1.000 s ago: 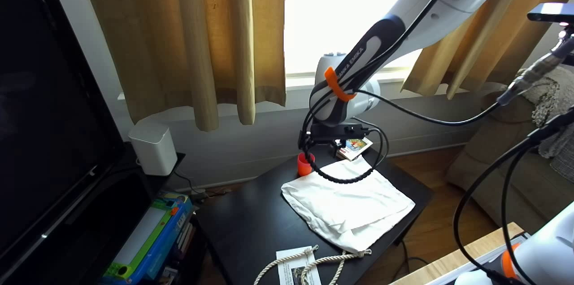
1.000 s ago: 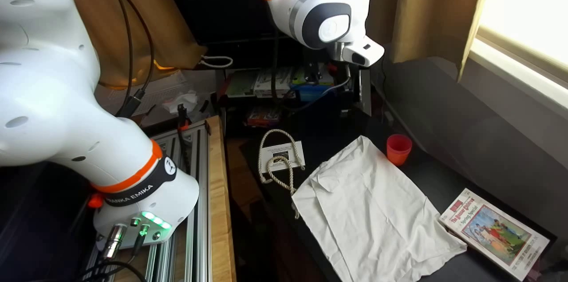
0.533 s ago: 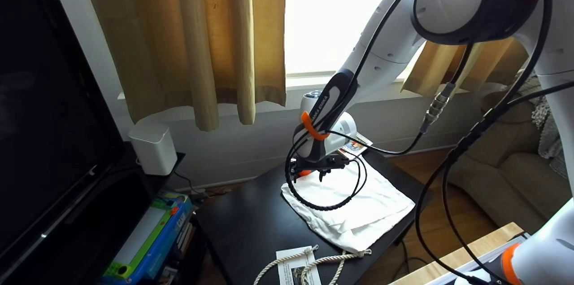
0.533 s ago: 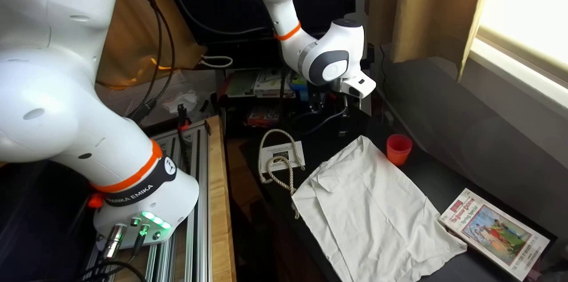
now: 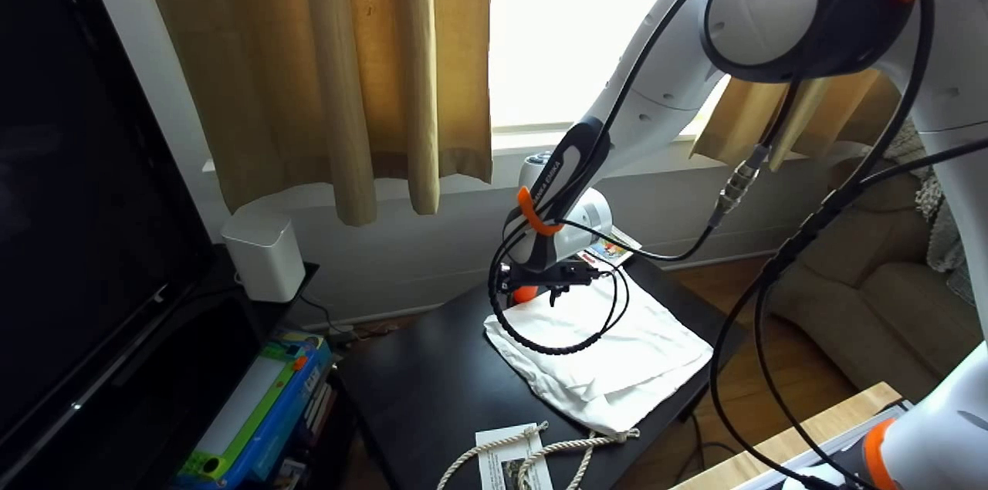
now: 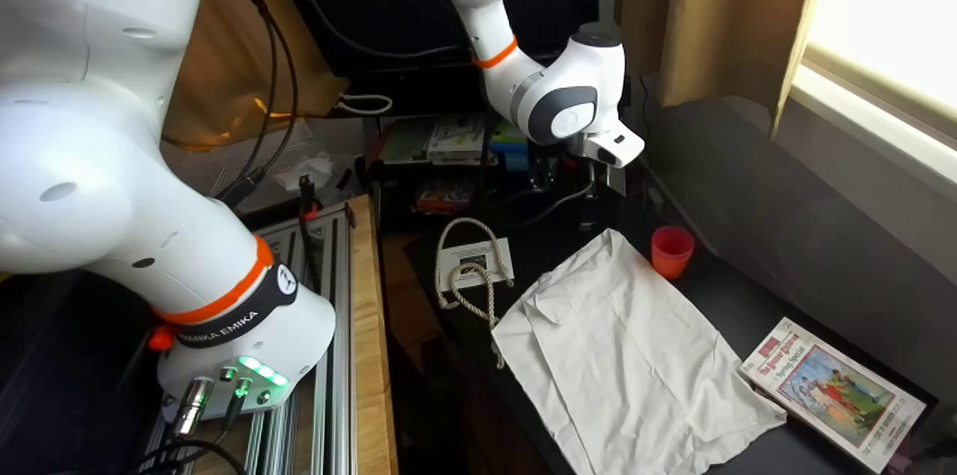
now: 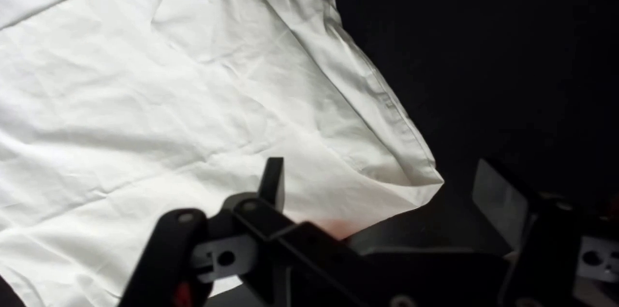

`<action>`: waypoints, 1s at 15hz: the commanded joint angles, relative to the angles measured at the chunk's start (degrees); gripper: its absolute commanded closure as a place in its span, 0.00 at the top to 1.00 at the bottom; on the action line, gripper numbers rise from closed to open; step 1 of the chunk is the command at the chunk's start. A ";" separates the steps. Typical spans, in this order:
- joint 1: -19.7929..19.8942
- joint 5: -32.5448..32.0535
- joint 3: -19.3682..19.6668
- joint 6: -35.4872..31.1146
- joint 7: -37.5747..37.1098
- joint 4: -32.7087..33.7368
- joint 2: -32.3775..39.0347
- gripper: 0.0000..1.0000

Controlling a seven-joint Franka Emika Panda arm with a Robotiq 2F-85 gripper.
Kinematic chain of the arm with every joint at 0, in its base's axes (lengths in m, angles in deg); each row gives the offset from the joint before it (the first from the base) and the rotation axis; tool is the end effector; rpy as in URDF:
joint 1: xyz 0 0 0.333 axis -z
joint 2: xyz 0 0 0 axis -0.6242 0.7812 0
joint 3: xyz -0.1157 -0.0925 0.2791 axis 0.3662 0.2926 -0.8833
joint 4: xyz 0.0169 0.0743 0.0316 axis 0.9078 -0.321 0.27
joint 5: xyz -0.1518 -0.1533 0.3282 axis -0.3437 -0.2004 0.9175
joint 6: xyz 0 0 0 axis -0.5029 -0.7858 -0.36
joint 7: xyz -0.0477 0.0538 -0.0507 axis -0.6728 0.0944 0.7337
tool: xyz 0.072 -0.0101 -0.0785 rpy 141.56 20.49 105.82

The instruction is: Fold the white towel

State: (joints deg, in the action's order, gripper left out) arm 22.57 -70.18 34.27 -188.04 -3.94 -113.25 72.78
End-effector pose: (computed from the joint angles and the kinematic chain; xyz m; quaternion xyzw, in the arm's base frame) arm 0.5250 0.1587 0.0408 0.9893 -0.1424 -0.0327 0.0018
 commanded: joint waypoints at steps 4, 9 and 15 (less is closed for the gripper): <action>-2.52 1.25 1.77 -0.76 3.64 16.16 15.75 1.00; -5.08 0.60 3.39 -0.32 5.15 27.02 24.47 1.00; -6.83 0.26 5.10 0.32 6.10 35.97 31.53 0.86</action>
State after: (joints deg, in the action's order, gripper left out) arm 16.99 -69.80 38.07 -188.25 1.46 -82.58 100.07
